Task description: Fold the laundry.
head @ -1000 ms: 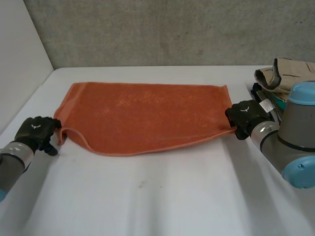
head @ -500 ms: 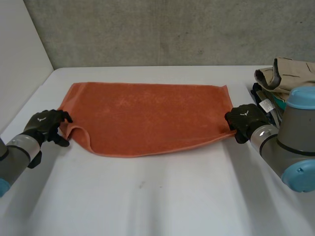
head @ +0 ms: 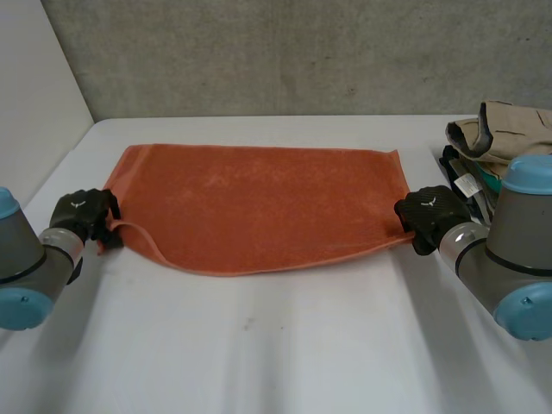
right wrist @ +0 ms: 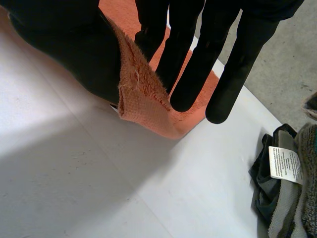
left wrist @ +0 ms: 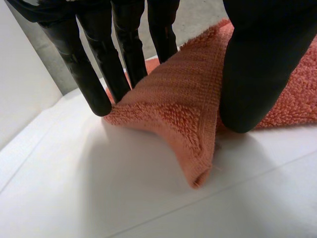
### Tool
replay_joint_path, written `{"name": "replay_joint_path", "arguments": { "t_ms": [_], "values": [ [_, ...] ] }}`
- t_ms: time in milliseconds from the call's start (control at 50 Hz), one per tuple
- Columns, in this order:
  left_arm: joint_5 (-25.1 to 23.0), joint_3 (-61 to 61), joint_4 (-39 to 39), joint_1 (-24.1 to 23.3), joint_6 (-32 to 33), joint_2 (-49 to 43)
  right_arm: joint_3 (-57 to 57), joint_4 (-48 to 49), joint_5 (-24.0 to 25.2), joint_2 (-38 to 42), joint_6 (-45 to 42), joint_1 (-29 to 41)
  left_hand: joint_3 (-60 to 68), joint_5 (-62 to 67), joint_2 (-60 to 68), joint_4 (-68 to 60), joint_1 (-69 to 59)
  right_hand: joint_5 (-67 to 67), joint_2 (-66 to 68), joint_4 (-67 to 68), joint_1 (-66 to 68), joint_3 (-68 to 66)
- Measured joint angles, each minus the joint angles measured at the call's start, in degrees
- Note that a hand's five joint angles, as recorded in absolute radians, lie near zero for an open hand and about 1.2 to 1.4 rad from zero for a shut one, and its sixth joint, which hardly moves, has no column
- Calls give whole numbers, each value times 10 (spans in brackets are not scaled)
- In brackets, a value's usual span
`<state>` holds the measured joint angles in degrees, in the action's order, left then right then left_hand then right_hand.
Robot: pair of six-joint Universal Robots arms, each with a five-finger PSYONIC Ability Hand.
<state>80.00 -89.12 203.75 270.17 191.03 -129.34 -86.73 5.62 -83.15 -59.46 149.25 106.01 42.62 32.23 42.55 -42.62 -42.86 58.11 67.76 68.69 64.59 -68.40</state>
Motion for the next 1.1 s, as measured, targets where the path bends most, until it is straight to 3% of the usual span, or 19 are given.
{"name": "replay_joint_path", "arguments": {
  "t_ms": [220,320,460,560,640,740,820,880,940,1020,1100],
  "values": [
    [-4,-68,52,15,29,67,1,-1,0,-7,-4,1,2,2,3,-1,-1,0,0,0,0,0],
    [-11,-108,78,28,80,93,3,-6,0,-15,-7,1,208,209,217,-211,-225,0,0,0,0,0],
    [-55,-154,75,56,168,128,6,-32,-1,-32,-24,1,255,243,257,-260,-241,0,0,0,0,0],
    [-94,-195,11,85,242,172,1,-108,-3,-58,-78,0,255,243,258,-261,-241,0,0,0,0,0],
    [-109,-232,-83,113,312,226,-17,-208,-8,-93,-145,-6,255,243,259,-261,-241,0,0,0,0,0],
    [-121,-277,-246,164,446,291,-57,-319,-10,-140,-241,-25,255,243,259,-261,-241,0,0,0,0,0],
    [-145,-286,-362,191,545,311,-66,-341,-8,-153,-285,-36,255,243,260,-261,-241,0,0,0,0,0],
    [-165,-266,-390,176,572,297,-43,-311,-10,-126,-273,-39,256,243,260,-261,-241,1,0,0,0,0],
    [-179,-217,-374,131,563,256,-2,-266,-17,-78,-234,-38,256,243,260,-261,-241,2,0,0,2,0],
    [-176,-141,-318,73,516,197,51,-217,-40,-23,-182,-29,256,243,260,-261,-241,2,0,0,2,0],
    [-144,-34,-234,18,441,121,113,-166,-77,35,-146,-11,256,243,260,-262,-241,2,0,0,2,0]
  ]
}}
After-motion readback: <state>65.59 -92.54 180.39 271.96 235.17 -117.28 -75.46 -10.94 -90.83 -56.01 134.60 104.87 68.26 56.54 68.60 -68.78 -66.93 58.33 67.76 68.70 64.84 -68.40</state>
